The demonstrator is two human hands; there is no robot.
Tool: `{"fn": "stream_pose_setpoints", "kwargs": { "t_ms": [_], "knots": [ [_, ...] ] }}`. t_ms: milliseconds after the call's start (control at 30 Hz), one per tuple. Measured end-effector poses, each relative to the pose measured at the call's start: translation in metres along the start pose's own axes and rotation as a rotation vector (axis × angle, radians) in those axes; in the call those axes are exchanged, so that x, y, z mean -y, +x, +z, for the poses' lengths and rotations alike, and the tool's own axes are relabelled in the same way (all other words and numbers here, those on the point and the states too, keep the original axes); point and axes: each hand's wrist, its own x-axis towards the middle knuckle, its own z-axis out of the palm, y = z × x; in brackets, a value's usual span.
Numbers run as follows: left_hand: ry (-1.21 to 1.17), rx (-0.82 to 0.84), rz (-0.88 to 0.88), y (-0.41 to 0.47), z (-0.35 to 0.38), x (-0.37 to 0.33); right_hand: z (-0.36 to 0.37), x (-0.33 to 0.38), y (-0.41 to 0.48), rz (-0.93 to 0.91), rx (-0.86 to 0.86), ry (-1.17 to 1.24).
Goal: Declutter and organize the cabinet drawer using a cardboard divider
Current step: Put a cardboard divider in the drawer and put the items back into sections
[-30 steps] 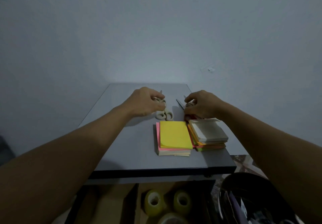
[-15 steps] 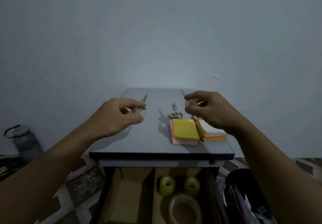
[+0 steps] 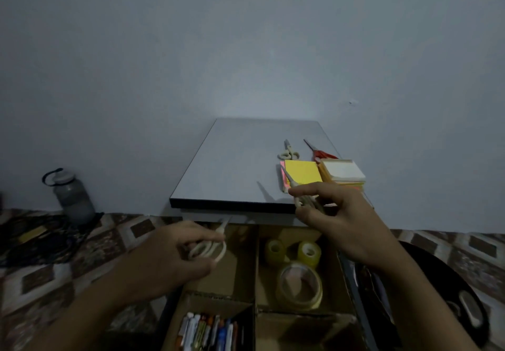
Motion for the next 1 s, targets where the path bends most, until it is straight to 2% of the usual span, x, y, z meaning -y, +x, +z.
{"fn": "stream_pose_setpoints", "kwargs": {
  "t_ms": [267,400,533,900,1000],
  "knots": [
    [0.204,0.262,-0.075,0.023,0.039,0.045,0.013,-0.008,-0.014,0.029,0.098,0.019],
    [0.400,0.376,-0.094,0.053,0.067,0.059,0.022,-0.012,-0.015,0.044,0.119,0.020],
    [0.452,0.465,-0.087,0.073,0.088,0.062,0.027,-0.014,-0.016,0.053,0.143,0.008],
    [0.444,0.504,-0.112,0.078,0.104,0.067,0.035,-0.016,-0.018,0.075,0.173,0.039],
    [0.419,0.389,-0.078,0.074,0.100,0.072,0.038,-0.016,-0.018,0.079,0.182,0.038]
  ]
}}
